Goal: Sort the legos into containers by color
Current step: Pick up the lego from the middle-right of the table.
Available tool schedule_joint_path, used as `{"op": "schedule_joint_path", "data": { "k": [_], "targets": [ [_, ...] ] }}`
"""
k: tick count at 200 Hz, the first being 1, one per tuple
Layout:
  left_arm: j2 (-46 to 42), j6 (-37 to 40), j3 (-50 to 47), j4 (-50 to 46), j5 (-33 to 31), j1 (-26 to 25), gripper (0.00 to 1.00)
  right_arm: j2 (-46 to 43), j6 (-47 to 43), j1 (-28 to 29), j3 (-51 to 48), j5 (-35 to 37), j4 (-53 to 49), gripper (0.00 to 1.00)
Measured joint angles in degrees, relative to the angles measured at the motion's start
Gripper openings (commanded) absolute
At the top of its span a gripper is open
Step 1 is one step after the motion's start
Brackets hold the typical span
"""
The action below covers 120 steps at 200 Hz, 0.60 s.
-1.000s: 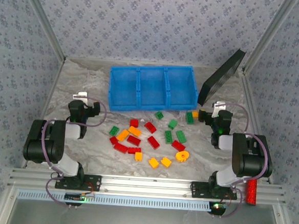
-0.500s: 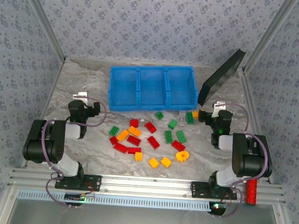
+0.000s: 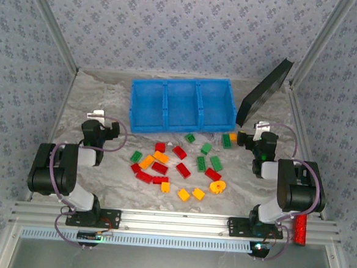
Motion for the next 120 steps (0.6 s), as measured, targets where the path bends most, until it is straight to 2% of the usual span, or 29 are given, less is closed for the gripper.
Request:
{"op": "schedule_joint_path", "data": {
  "k": [53,65,82,97,120],
  "targets": [
    [0.0,0.0,0.0,0.0,0.0,0.0,0.99,0.0,0.0,0.1,0.1,0.3,-0.3,1.0],
    [0.0,0.0,0.0,0.0,0.0,0.0,0.99,-0.7,-0.1,0.6,0.9,0.7,-3.2,1.0],
    [-0.1,0.0,0.2,-0.7,0.2,0.0,0.99,-4.3,-0.2,2.4,4.8,2.2,-12.4,1.0],
    [-0.7,0.3,4.6,-10.6,1.5,0.0,0.99,-7.1,1.3,3.9,11.3,3.8,-22.5,1.0],
    [-1.5,0.6,19.8,-27.6,3.0,-0.6,0.99,-9.1,5.2,5.7,23.8,6.3,-37.0,1.0]
  ]
}}
